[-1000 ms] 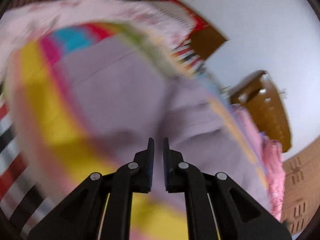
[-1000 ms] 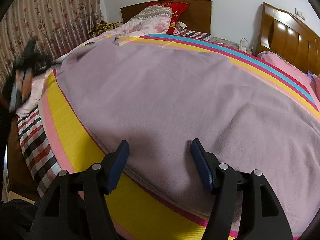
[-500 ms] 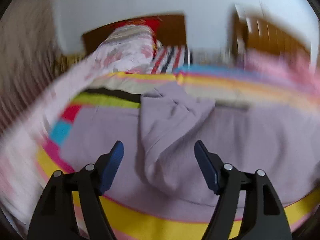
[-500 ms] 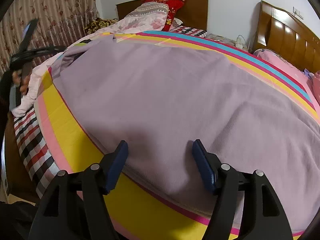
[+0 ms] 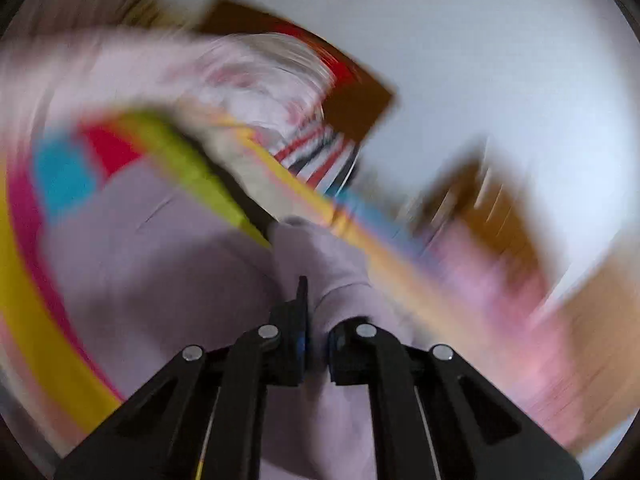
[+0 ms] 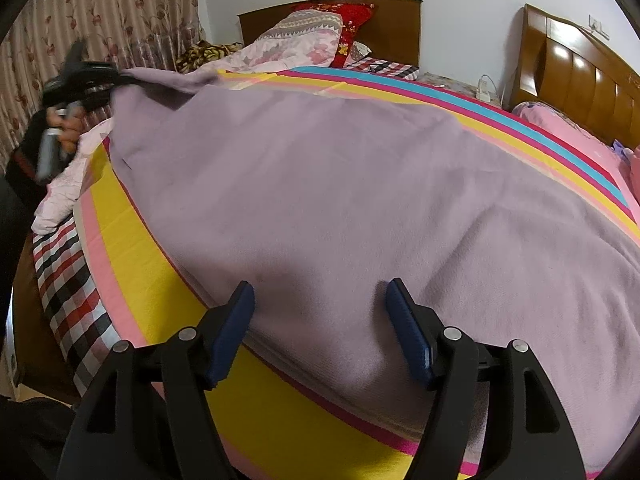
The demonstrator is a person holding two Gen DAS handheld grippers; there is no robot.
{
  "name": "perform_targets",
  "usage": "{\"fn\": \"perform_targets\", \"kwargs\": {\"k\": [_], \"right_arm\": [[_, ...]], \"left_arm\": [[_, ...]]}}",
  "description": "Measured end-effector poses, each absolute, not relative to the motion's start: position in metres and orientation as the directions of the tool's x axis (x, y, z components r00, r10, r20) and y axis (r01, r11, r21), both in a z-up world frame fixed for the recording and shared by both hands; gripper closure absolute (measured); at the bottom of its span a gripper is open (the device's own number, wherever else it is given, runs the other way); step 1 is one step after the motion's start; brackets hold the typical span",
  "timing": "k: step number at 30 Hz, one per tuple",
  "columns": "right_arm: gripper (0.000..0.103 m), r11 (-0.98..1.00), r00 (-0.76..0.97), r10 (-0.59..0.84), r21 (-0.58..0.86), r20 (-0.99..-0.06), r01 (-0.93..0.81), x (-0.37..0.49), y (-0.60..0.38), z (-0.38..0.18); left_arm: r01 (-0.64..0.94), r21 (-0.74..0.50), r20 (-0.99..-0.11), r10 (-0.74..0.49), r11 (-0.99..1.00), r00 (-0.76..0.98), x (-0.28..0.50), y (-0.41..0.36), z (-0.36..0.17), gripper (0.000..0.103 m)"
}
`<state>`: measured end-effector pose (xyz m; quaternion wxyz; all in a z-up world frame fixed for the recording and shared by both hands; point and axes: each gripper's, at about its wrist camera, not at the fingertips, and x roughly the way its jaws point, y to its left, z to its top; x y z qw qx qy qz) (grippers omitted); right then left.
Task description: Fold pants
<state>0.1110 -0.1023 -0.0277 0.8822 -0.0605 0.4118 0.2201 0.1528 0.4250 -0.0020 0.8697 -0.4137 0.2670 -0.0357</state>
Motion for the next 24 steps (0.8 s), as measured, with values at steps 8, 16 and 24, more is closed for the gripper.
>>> {"fn": "perform_targets", "kwargs": {"k": [8, 16, 24], "right_arm": [[0.036, 0.895, 0.564, 0.338, 0.071, -0.754, -0.441, 0.112, -0.103, -0.028], [0.035, 0.898, 0.559, 0.320, 0.057, -0.765, -0.436, 0.116, -0.098, -0.027], [0.037, 0.897, 0.577, 0.315, 0.038, -0.754, -0.440, 0.115, -0.090, -0.018]], "left_arm": [[-0.301, -0.920, -0.379, -0.373, 0.251, 0.847, 0.106, 0.496, -0.123, 0.088], [-0.268, -0.842, -0.450, -0.337, 0.469, 0.827, 0.103, 0.465, -0.084, 0.056], [-0.271, -0.865, -0.430, -0.345, 0.423, 0.834, 0.092, 0.473, -0.101, 0.075]]}}
